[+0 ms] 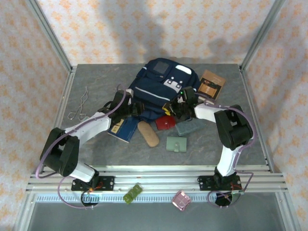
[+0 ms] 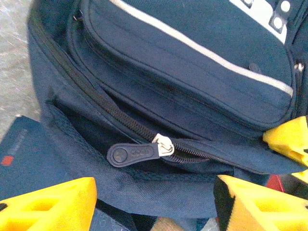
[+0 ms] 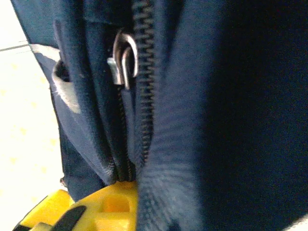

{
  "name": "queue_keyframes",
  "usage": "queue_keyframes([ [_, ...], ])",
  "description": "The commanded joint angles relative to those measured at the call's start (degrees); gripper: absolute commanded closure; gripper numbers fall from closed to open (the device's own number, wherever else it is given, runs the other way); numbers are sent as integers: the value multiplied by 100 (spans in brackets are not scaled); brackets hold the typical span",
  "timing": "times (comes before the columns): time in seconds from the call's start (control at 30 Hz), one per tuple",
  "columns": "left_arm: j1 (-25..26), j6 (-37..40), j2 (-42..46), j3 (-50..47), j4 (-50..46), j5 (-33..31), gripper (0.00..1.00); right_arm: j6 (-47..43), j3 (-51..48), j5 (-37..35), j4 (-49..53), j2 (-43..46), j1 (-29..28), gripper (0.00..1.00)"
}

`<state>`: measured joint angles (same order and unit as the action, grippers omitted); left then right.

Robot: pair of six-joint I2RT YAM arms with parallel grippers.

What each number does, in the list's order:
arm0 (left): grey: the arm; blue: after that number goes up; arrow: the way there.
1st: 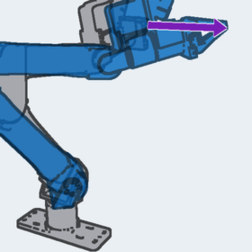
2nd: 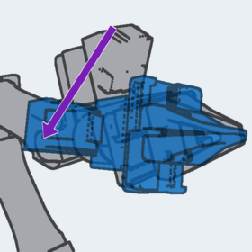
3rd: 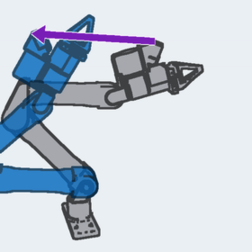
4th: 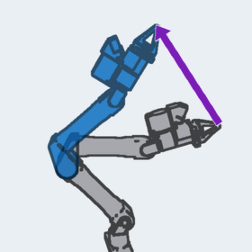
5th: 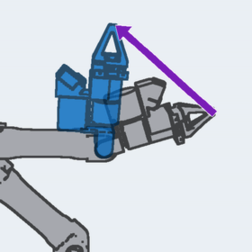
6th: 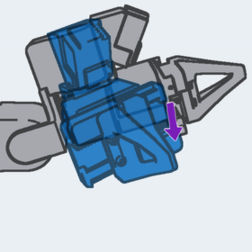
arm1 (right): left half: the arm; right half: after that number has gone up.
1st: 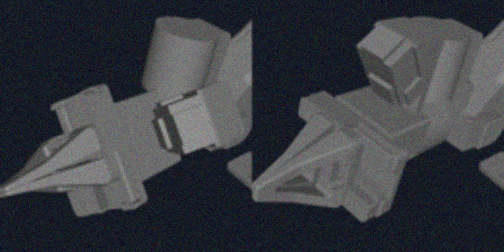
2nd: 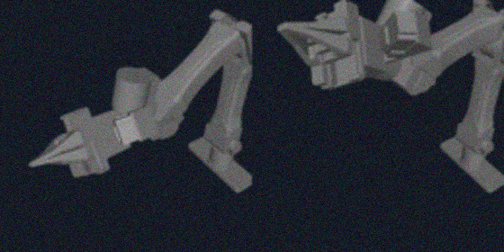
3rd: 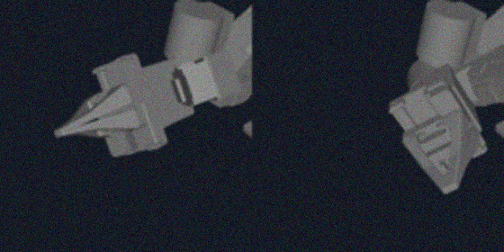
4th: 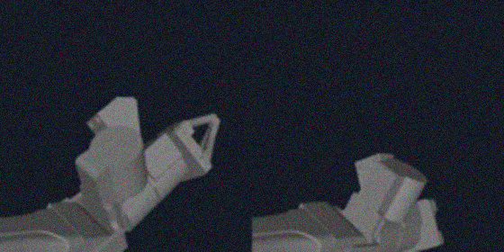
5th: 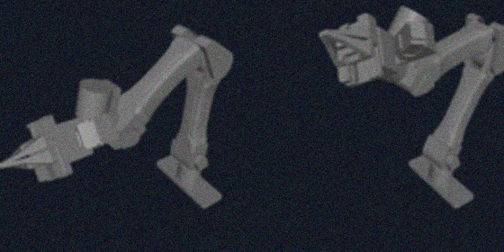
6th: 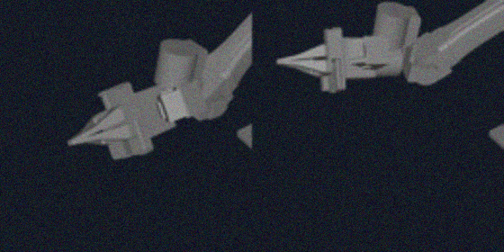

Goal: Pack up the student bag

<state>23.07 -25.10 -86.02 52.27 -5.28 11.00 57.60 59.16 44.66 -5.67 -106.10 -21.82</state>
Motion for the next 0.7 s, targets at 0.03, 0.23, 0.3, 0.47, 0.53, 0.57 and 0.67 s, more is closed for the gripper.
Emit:
queue_keyframes([
  [0.03, -181, 260, -209, 360, 70, 465, 31, -204, 4, -301, -153, 259, 155, 100],
  [0.23, -305, 383, -531, 719, -9, 744, 30, -758, -269, -241, 145, 605, 448, 100],
  [0.3, -315, 524, -745, 938, -149, 870, 29, -875, -301, -189, 150, 591, 464, 100],
  [0.47, -307, 783, -1309, 1378, -461, 1241, 29, -948, -260, -51, 83, 481, 467, 100],
  [0.53, -286, 876, -1444, 1458, -584, 1259, 31, -995, -223, -48, 107, 455, 469, 100],
  [0.57, -272, 935, -1486, 1485, -676, 1222, 31, -1018, -199, -47, 126, 451, 463, 100],
  [0.67, -179, 1091, -1519, 1517, -940, 1114, 36, -1066, -125, -70, 176, 414, 476, 100],
])
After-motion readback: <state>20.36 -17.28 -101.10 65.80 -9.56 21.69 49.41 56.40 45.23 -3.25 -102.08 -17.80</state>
